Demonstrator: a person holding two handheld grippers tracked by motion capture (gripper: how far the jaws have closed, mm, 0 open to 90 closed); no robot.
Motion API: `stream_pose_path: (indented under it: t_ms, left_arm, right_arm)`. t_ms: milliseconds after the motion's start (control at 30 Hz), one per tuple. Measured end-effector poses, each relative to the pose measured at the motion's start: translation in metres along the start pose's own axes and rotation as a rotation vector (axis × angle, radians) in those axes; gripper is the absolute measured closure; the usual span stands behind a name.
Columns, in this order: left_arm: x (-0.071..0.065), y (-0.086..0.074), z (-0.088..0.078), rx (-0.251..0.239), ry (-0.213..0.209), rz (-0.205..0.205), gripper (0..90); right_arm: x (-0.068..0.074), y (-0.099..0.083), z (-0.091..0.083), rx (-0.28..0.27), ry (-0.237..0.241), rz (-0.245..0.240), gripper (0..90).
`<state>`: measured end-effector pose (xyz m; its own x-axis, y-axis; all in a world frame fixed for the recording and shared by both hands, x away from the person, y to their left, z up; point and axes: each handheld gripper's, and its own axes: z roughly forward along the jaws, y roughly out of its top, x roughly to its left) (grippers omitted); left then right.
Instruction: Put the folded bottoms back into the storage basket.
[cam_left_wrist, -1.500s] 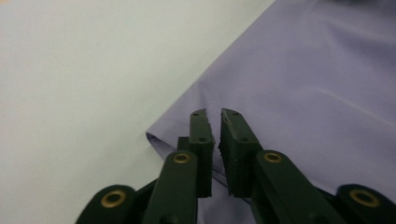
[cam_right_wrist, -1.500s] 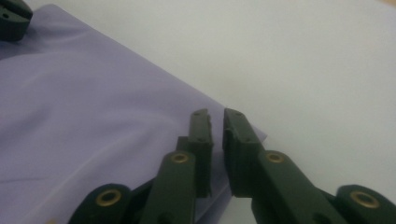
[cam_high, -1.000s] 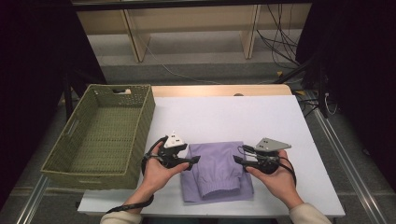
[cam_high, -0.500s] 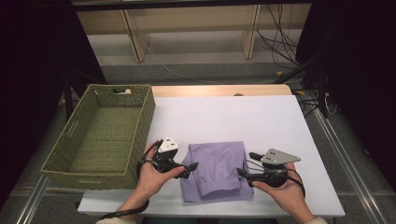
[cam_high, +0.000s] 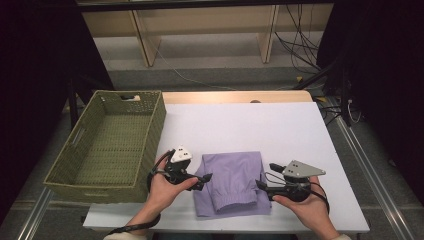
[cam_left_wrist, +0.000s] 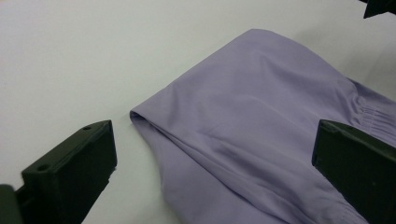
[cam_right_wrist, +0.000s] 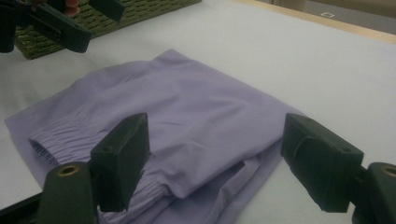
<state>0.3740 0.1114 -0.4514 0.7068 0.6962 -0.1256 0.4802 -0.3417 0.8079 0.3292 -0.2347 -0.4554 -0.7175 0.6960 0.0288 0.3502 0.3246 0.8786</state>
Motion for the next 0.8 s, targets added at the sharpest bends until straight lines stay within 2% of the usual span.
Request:
stream_pose_path:
  t_ms: [300, 600, 800]
  left_arm:
    - [0.001, -0.004, 0.003, 0.027, 0.0, -0.025, 0.0]
    - [-0.003, -0.005, 0.011, 0.068, 0.015, -0.032, 0.0]
    - [-0.003, -0.007, 0.013, 0.087, 0.009, -0.031, 0.3]
  right_arm:
    - [0.001, 0.0, 0.0, 0.009, -0.014, 0.008, 22.5]
    - [0.0, -0.01, -0.012, 0.015, -0.024, 0.003, 22.2]
    - [-0.002, -0.011, -0.01, 0.022, -0.018, 0.003, 21.8]
